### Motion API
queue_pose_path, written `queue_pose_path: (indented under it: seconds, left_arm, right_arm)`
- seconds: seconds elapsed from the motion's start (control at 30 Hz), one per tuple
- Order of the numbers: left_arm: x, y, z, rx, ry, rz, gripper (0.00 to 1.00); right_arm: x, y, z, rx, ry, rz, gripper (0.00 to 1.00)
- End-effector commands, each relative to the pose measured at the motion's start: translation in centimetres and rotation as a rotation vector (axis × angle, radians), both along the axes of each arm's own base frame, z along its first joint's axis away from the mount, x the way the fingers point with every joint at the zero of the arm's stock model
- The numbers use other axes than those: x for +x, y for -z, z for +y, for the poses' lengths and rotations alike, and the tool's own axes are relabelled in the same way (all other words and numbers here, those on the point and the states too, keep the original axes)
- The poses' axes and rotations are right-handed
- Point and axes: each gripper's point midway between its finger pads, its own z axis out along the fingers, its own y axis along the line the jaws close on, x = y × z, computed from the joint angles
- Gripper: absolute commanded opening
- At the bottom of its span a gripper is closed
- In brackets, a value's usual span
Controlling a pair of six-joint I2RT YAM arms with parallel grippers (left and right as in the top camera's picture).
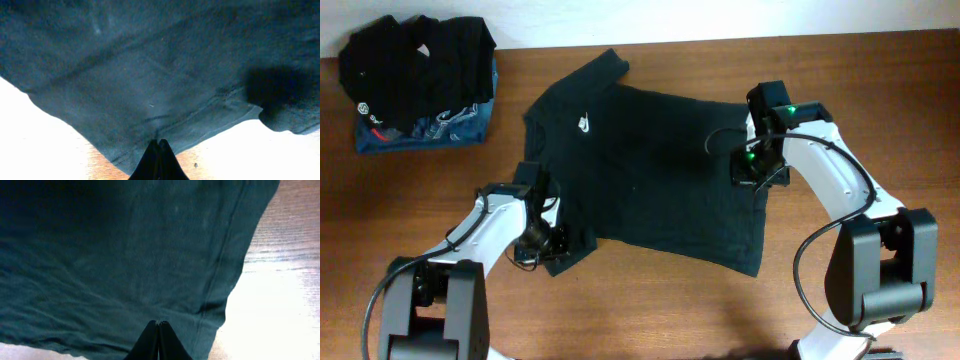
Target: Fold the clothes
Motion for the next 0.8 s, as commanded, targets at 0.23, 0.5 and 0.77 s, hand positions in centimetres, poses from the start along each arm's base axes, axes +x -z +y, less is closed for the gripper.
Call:
queue_pose_path:
  seconds: [0.23, 0.5, 0.77]
  left_arm:
    - [-2.0, 1.4, 0.5, 0.03, -0.036, 0.046, 0.01]
    - [-3.2, 1.5, 0.6, 0.034, -0.067, 0.091, 0.01]
    - [-3.7, 1.4, 0.6, 0.038, -0.093, 0.115, 0.01]
  right_arm:
    - [1.0, 2.1, -0.9, -0.055, 0.012, 0.004, 0.04]
    - [1.9, 4.1, -1.7, -0.062, 0.035, 0.013, 0.04]
    - [3.1, 5.4, -3.9, -0.023, 0.105, 0.006, 0.04]
